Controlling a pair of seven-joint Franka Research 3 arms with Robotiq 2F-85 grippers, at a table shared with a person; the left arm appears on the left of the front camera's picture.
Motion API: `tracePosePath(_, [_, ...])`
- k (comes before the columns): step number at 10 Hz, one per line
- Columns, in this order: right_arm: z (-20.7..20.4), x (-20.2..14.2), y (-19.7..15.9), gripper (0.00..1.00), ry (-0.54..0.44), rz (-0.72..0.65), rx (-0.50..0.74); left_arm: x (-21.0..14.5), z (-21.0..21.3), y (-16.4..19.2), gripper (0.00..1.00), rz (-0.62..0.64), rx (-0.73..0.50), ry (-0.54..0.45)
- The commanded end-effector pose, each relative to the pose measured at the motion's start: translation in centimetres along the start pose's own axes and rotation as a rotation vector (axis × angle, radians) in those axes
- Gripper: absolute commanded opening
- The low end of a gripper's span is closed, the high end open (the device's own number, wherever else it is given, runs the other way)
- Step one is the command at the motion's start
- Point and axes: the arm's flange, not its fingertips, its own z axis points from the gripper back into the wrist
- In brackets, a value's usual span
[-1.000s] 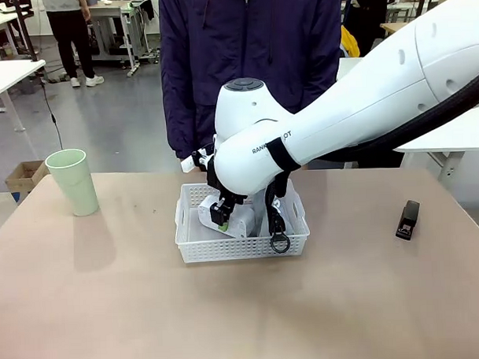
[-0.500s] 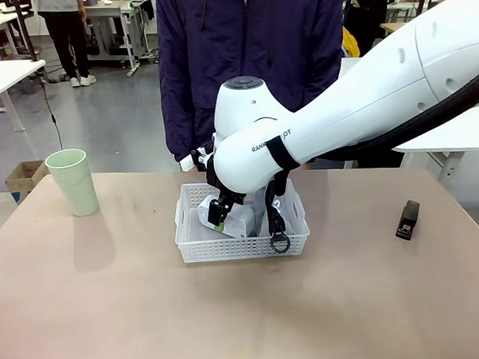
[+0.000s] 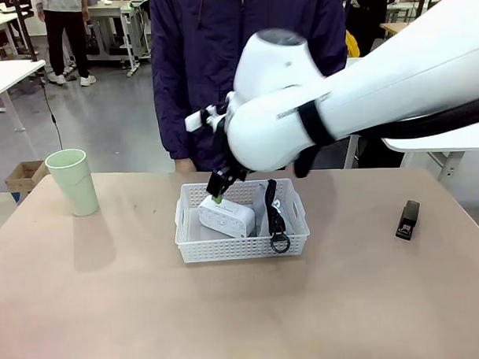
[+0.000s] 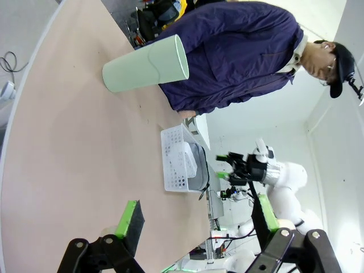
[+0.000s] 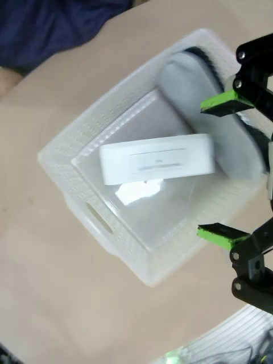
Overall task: Efficiently arrange items inside the basket to fit them all.
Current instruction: Pick up the Digital clock and place it inside the Organizing basket.
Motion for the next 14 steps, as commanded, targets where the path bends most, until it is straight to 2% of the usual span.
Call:
tracePosePath(1, [6.1, -9.8, -3.0, 1.00, -0.044, -0.144, 0.151, -0.3, -0.3, -0.2, 1.00, -0.023, -0.024, -0.014])
tracePosePath(3, [8.4, -18.1, -6.1, 1.00, -0.110, -0.286, 0.309, -0.3, -0.3, -0.2, 1.00, -0.023, -0.024, -0.014])
tracePosePath(4, [10.2, -22.6, -7.7, 1.00, -0.194, -0.337, 0.356, -0.3, -0.3, -0.2, 1.00, -0.023, -0.024, -0.014])
tracePosePath(6, [13.8, -29.3, -10.6, 1.00, -0.261, -0.487, 0.401, -0.3, -0.3, -0.2, 1.00, -0.023, -0.024, -0.014])
tracePosePath(7, [15.0, -32.7, -12.2, 1.00, -0.329, -0.552, 0.410, -0.3, -0.3, -0.2, 1.00, -0.023, -0.024, -0.014])
tracePosePath(9, [16.4, -39.2, -14.1, 1.00, -0.348, -0.727, 0.454, -0.3, -0.3, -0.2, 1.00, -0.023, -0.024, -0.014])
tracePosePath(10, [16.0, -42.4, -14.6, 1.00, -0.276, -0.838, 0.491, -0.3, -0.3, -0.2, 1.00, -0.023, -0.024, -0.014])
tracePosePath(11, [14.9, -46.3, -14.0, 1.00, -0.360, -0.891, 0.534, -0.3, -0.3, -0.2, 1.00, -0.023, -0.024, -0.014])
tracePosePath(12, [13.2, -50.3, -12.3, 1.00, -0.407, -0.948, 0.502, -0.3, -0.3, -0.2, 1.00, -0.023, -0.024, -0.014])
tracePosePath(13, [11.1, -54.7, -9.6, 1.00, -0.525, -0.997, 0.518, -0.3, -0.3, -0.2, 1.00, -0.023, -0.024, -0.014])
tracePosePath(14, [9.9, -57.6, -7.7, 1.00, -0.588, -1.037, 0.561, -0.3, -0.3, -0.2, 1.00, -0.023, -0.024, -0.014])
